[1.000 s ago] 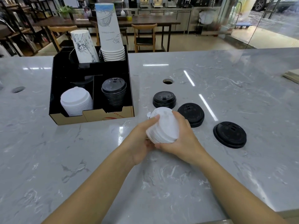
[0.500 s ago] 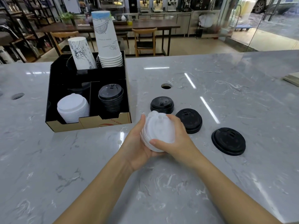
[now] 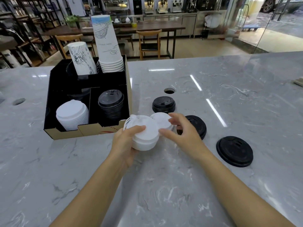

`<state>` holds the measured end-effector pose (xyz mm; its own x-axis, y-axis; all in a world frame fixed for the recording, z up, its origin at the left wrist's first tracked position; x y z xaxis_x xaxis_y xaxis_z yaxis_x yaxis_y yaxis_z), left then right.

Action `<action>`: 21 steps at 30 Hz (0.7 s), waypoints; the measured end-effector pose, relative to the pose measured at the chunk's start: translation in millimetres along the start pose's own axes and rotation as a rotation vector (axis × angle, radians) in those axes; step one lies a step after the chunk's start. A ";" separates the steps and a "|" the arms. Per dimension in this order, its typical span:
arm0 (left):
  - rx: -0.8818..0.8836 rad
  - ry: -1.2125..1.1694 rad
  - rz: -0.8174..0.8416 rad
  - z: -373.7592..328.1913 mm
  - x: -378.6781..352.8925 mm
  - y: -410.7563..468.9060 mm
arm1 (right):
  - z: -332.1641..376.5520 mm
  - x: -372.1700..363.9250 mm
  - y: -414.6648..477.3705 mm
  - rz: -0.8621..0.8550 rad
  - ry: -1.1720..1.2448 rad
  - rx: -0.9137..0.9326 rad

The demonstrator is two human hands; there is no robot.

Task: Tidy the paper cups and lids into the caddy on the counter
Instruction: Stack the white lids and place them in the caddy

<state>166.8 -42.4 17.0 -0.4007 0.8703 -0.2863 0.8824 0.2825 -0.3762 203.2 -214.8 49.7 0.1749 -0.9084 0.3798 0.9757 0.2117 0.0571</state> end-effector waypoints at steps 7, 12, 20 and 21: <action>0.049 0.036 -0.120 11.5 12.6 9.5 | -14.9 -7.6 51.8 0.132 -0.568 0.014; -0.205 0.538 -0.218 -0.9 23.1 16.4 | -10.9 -27.2 69.3 0.322 -0.732 0.010; -0.313 0.819 -0.255 -4.6 28.7 16.4 | -18.9 -38.2 81.8 0.267 -0.818 0.024; -0.316 0.793 -0.253 -4.1 29.6 16.4 | -17.8 -34.8 82.9 0.196 -0.787 0.006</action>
<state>170.4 -10.4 6.0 -0.4081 0.7567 0.5107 0.8642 0.5005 -0.0511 280.4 -172.1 24.7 0.1965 -0.3346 0.9217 0.9357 0.3448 -0.0743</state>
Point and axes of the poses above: each hand's wrist, its own y-axis towards the middle knuckle, its own x-axis out of the back of the hand, z = x × y, the point moved 8 cm from there along y, towards the middle knuckle, and after that the axes turned 3 degrees about -x, right-handed, at the moved point
